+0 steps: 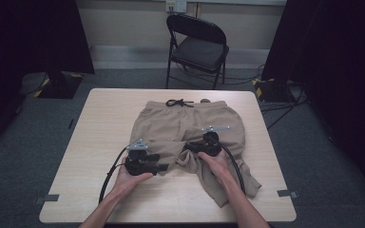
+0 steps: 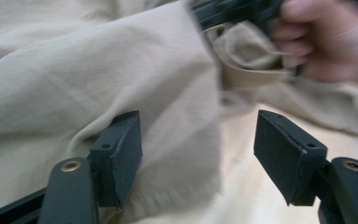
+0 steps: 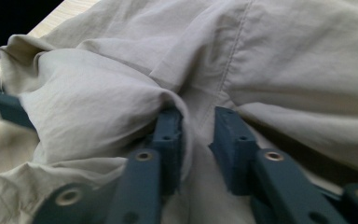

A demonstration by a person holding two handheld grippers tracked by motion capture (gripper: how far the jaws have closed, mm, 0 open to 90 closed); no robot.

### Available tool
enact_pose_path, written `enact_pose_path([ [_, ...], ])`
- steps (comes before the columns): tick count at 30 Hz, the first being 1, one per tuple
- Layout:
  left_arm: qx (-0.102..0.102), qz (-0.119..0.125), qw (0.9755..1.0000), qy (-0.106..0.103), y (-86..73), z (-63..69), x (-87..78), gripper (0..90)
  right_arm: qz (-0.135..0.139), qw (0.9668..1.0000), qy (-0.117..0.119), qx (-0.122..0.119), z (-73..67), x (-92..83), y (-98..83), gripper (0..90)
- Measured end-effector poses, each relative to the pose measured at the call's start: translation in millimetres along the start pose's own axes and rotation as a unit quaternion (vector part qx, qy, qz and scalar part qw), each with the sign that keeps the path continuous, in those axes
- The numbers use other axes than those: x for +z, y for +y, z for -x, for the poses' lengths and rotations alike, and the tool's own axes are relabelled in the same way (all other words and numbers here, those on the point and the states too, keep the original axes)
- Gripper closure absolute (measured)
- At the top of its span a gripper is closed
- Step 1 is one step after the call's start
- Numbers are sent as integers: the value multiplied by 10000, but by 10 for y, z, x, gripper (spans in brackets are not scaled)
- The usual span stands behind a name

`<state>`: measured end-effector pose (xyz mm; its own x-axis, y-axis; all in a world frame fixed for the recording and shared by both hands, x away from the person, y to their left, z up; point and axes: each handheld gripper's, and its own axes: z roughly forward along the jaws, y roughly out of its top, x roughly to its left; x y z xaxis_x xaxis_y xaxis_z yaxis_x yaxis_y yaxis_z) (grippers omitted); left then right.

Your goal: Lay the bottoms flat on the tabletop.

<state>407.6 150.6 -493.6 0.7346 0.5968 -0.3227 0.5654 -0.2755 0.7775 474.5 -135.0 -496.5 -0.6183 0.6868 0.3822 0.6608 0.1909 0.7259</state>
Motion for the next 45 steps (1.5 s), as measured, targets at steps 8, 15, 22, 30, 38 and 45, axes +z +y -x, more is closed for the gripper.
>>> enact_pose_path([
  [8, 236, -176, 9979, 574, 25, 21, 162, 451, 90, 9999, -58, -96, -7, -229, -40, 560],
  [15, -225, 145, 9996, 31, 53, -121, -4, 842, 306, 9983, 344, -369, -252, -448, -34, 482],
  [22, -802, 1353, 9857, -602, 287, -254, -557, 844, -177, 9965, 441, -691, -467, -310, -270, 483],
  [30, -1214, 1464, 9815, -232, 207, -655, -872, 840, -140, 9964, 316, -775, -374, -374, -274, 892],
  [38, -1449, 769, 9857, -397, -110, -766, -719, 783, -88, 9977, -383, -547, -34, -499, -240, 895],
  [45, -1262, 704, 9884, -473, -150, -650, -791, 631, -72, 9975, -570, -402, 60, -551, -290, 688],
])
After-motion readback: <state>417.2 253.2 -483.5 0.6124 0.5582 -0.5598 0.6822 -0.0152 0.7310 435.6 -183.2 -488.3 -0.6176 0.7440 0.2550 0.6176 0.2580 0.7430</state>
